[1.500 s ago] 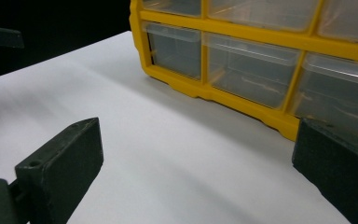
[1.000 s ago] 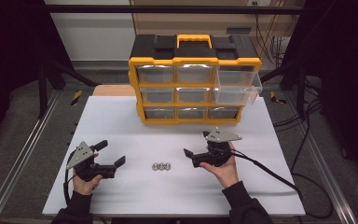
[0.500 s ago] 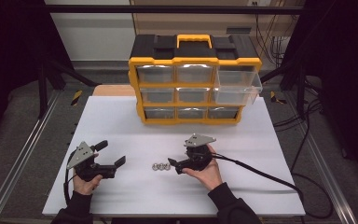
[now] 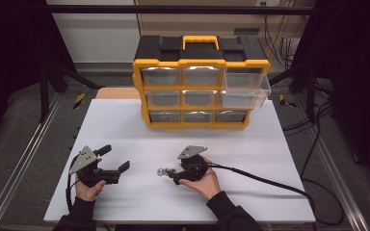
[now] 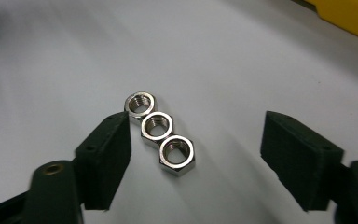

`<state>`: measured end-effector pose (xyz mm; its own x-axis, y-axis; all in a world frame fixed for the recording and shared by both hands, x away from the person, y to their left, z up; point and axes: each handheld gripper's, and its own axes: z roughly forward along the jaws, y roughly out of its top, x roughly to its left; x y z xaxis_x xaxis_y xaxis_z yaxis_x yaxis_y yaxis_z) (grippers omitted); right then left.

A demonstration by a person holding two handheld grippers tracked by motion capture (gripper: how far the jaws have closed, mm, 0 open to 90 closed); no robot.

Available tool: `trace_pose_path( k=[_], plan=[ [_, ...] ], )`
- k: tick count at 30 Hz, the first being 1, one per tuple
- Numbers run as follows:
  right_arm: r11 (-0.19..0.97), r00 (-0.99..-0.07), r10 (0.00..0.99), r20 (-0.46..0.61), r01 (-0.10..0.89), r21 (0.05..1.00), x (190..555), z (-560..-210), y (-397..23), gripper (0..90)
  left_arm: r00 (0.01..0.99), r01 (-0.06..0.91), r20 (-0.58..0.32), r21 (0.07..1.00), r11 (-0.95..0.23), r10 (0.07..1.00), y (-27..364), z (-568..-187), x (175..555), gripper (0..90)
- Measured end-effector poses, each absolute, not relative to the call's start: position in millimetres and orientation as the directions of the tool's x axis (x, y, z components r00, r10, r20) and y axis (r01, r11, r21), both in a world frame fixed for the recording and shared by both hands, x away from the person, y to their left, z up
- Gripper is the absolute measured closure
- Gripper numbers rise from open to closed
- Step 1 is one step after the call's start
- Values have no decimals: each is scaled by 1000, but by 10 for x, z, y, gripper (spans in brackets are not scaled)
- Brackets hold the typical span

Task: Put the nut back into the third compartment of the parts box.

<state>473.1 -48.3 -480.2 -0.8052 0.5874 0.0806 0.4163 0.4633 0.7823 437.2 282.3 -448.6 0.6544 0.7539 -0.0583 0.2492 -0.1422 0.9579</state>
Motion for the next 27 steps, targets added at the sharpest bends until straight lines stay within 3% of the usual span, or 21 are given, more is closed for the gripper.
trace_pose_path(
  k=[12,21,27],
  plan=[
    [501,-822,559,113,443,743,4742,-4882,-464,542,654,250,-59,958,-142,754,2822,-4489,4375,27],
    [508,-833,539,127,442,739,4745,-4906,-456,662,653,250,-57,957,-144,755,2821,-4490,4375,28],
    [518,-837,535,114,431,739,4740,-4906,-459,695,653,251,-57,957,-145,755,2821,-4489,4374,29]
  ],
)
